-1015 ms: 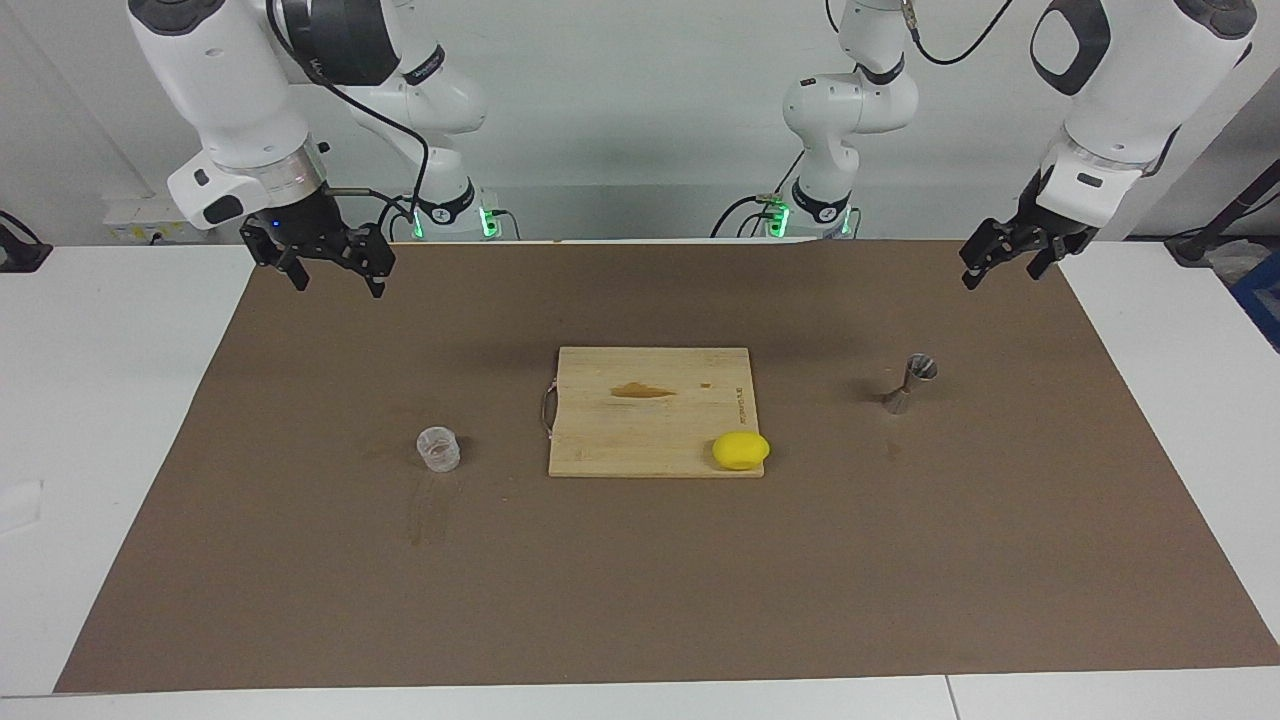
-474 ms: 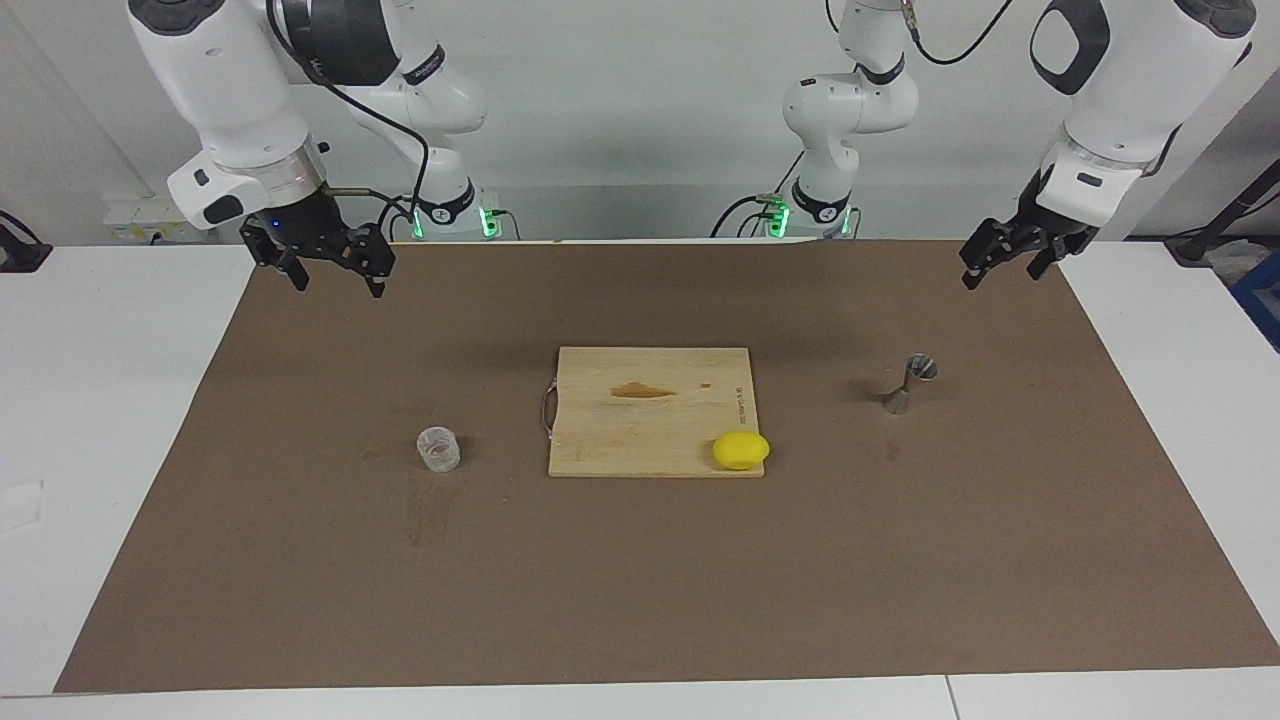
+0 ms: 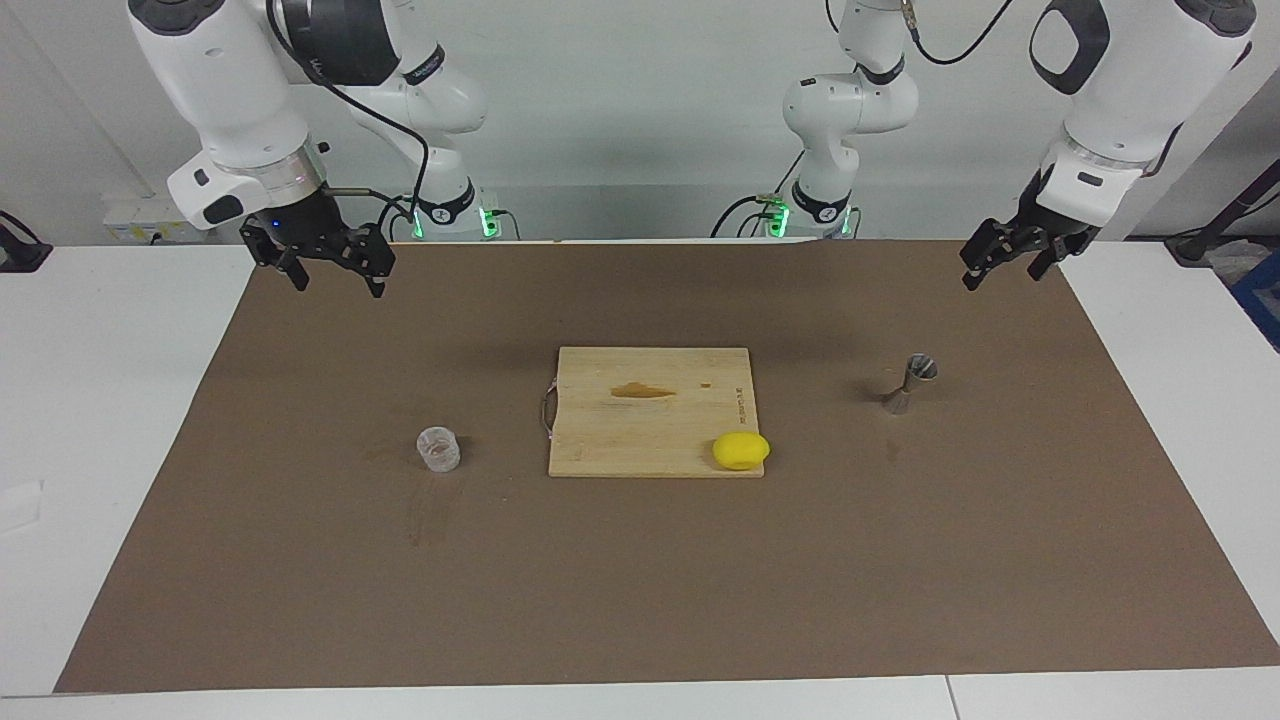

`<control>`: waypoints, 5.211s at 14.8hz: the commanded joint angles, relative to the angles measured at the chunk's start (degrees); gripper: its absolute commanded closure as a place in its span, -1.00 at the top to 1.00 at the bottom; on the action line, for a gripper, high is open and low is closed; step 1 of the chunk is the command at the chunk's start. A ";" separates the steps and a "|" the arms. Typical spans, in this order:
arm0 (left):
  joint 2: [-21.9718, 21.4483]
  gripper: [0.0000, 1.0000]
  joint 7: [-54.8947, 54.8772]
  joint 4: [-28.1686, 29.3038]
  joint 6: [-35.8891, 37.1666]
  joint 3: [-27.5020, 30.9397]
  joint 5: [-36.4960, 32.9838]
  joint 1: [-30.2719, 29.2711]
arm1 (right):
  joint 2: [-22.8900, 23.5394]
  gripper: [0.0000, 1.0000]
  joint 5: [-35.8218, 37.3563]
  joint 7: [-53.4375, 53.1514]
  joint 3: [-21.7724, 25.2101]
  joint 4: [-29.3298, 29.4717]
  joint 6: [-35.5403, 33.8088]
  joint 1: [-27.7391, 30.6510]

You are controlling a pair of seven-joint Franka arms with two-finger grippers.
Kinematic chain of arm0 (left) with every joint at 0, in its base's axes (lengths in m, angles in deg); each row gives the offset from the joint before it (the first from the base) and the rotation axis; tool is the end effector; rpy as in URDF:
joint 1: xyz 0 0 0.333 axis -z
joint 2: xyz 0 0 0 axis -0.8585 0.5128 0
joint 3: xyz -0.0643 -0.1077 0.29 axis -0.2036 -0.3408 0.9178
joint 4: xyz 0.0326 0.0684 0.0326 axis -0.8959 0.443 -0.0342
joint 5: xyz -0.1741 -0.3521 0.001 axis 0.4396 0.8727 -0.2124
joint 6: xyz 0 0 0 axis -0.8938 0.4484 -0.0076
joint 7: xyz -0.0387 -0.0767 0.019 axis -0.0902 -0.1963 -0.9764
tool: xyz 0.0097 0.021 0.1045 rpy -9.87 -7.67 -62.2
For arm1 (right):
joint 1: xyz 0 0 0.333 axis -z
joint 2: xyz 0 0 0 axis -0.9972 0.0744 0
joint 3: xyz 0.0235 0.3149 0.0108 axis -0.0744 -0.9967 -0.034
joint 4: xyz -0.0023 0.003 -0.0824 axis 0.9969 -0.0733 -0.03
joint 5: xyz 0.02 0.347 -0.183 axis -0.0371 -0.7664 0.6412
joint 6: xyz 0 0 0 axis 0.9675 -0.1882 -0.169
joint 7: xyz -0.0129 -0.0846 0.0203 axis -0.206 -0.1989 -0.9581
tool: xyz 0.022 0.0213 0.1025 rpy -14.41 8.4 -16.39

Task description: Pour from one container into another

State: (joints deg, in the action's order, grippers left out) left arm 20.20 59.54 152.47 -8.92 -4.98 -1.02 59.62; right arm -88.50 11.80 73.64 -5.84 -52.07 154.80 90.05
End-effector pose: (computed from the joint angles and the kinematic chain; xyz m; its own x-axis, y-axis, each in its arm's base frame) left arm 0.5494 -0.0058 0.6018 0.9936 0.0922 0.0660 0.0913 -0.9957 0.0161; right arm 0.5523 0.0292 0.5992 0.9909 -0.1322 -0.0240 -0.1315 -0.9909 0.0289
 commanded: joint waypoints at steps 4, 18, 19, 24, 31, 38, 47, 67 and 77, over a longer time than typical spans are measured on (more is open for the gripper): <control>-1.82 1.00 -0.09 4.78 -9.56 0.39 -0.54 -0.03 | -0.25 1.00 0.43 0.42 -0.35 -0.38 -0.16 0.61; -3.92 1.00 0.78 13.91 -22.66 0.74 -0.63 -0.21 | -0.25 1.00 0.35 0.42 -0.35 -0.38 -0.16 0.61; -3.92 1.00 0.26 13.65 -22.22 0.74 -0.63 -0.38 | -0.25 1.00 0.35 0.42 -0.35 -0.38 -0.16 0.61; -4.28 1.00 0.52 14.00 -18.37 0.66 -0.63 0.40 | -0.25 1.00 0.43 0.42 -0.35 -0.38 -0.16 0.61; -4.98 1.00 0.35 13.92 -12.03 -0.05 -0.63 5.06 | -0.25 1.00 0.43 0.42 -0.35 -0.38 -0.16 0.52; -5.68 1.00 0.08 14.18 -8.50 -0.75 -0.63 8.40 | -0.25 1.00 0.43 0.42 -0.35 -0.38 -0.16 0.52; -5.60 1.00 -30.64 12.87 -5.18 -0.05 15.43 1.65 | -0.25 1.00 0.43 0.42 -0.35 -0.38 -0.16 0.52; 5.73 1.00 -105.06 13.56 5.81 0.13 44.70 -16.46 | -0.25 1.00 0.43 0.42 -0.35 -0.38 -0.16 0.61; 17.69 1.00 -130.58 16.27 10.48 -0.05 58.42 -25.69 | -0.25 1.00 0.43 0.42 -0.35 -0.38 -0.16 0.61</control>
State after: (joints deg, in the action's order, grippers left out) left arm 37.36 -65.87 166.76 0.76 -4.51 54.20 35.39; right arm -88.50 11.80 73.64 -5.84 -52.07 154.80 90.05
